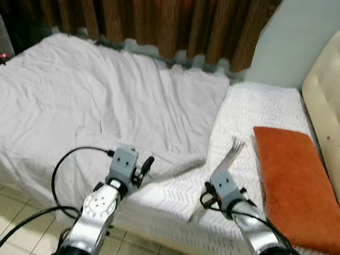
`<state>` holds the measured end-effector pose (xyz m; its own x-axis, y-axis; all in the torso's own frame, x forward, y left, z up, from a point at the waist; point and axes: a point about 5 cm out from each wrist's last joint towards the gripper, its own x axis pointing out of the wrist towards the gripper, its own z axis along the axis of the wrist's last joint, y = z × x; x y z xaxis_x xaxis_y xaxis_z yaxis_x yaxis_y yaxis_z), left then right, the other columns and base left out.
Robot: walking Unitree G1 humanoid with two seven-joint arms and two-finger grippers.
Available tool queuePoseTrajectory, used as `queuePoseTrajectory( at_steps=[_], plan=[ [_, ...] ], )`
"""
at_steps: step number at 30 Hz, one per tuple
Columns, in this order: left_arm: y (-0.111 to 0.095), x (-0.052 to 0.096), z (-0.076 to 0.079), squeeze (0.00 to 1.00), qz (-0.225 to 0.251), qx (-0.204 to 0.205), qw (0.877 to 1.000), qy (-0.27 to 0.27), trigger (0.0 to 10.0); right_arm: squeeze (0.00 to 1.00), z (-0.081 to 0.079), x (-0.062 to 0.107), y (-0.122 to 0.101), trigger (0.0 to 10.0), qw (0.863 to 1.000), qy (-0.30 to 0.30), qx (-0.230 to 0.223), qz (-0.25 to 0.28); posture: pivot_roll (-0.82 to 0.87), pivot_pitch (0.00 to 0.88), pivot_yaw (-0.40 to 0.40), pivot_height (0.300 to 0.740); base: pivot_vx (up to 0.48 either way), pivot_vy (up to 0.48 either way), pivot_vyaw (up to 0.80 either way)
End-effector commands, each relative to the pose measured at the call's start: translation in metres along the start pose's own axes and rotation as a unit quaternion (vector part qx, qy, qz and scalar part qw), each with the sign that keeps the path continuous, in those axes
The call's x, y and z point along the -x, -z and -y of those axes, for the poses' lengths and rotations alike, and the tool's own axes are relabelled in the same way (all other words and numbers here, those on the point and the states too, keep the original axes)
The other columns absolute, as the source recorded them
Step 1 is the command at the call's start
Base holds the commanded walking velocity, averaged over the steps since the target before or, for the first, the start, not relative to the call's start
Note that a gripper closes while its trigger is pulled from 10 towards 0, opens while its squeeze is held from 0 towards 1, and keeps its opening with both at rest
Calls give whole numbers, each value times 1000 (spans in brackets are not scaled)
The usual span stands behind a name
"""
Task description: Clean up the room
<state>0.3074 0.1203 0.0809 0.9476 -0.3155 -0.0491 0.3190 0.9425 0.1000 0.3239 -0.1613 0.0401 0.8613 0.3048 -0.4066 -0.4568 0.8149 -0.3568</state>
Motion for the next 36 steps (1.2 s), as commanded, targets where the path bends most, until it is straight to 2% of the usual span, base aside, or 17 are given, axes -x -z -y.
queuePoseTrajectory(
  at_steps=[1,3,5,9,10,11,12,16,19,21,22,23,26,28,31,35,36],
  plan=[
    [0,8,-1,0,-4,-5,1000,4,10000,0,5,0,1,0,1000,12,20,-3,106,191,32,740,0,0,0],
    [0,13,-2,0,-5,-9,1000,4,10000,0,4,1,4,0,999,13,41,-9,125,223,49,740,0,0,0],
    [0,22,-4,0,-11,-18,1000,6,10000,0,6,2,11,0,994,15,104,-28,145,266,69,740,0,0,0],
    [-2,38,-4,0,-18,-19,1000,16,10000,0,17,2,10,0,987,35,153,-41,170,325,101,740,0,0,0],
    [-2,38,-4,0,-18,-19,1000,16,10000,0,17,2,10,0,987,35,153,-41,170,325,101,740,0,0,0],
    [0,52,2,0,-33,-17,999,36,10000,0,30,1,4,0,984,77,152,-47,197,370,121,740,0,0,0],
    [2,57,4,0,-39,-18,998,42,10000,0,35,1,3,0,984,94,145,-50,197,370,121,740,0,0,0],
    [2,74,10,0,-52,-14,997,50,10000,0,52,0,-9,0,984,149,86,-39,225,423,135,740,0,0,0],
    [1,82,12,0,-56,-14,997,51,10000,0,61,0,-19,0,983,166,74,-26,234,439,139,740,0,0,0],
    [2,85,15,0,-60,-9,997,56,10000,0,65,-1,-25,0,981,171,93,-18,238,455,139,740,0,0,0],
    [4,93,25,0,-68,-2,995,74,10000,0,74,-1,-39,0,973,181,144,-2,238,481,138,740,0,0,0],
    [4,93,25,0,-68,-2,995,74,10000,0,74,-1,-39,0,973,181,144,-2,238,481,138,740,0,0,0],
    [6,102,35,0,-81,4,992,92,10000,0,82,-1,-50,0,961,188,203,5,230,496,134,740,0,0,0],
    [6,103,36,0,-84,7,992,93,10000,0,84,-1,-50,0,959,188,212,3,231,505,131,740,0,0,0],
    [2,109,41,0,-87,22,992,92,10000,0,91,1,-51,0,940,184,285,-11,239,522,125,740,0,0,0],
    [2,113,44,0,-92,25,991,93,10000,0,96,3,-52,0,936,197,292,-18,237,524,123,740,0,0,0],
    [3,115,45,0,-95,26,991,94,10000,0,98,3,-51,10000,936,202,287,-26,236,528,121,740,0,0,0]
  ],
)
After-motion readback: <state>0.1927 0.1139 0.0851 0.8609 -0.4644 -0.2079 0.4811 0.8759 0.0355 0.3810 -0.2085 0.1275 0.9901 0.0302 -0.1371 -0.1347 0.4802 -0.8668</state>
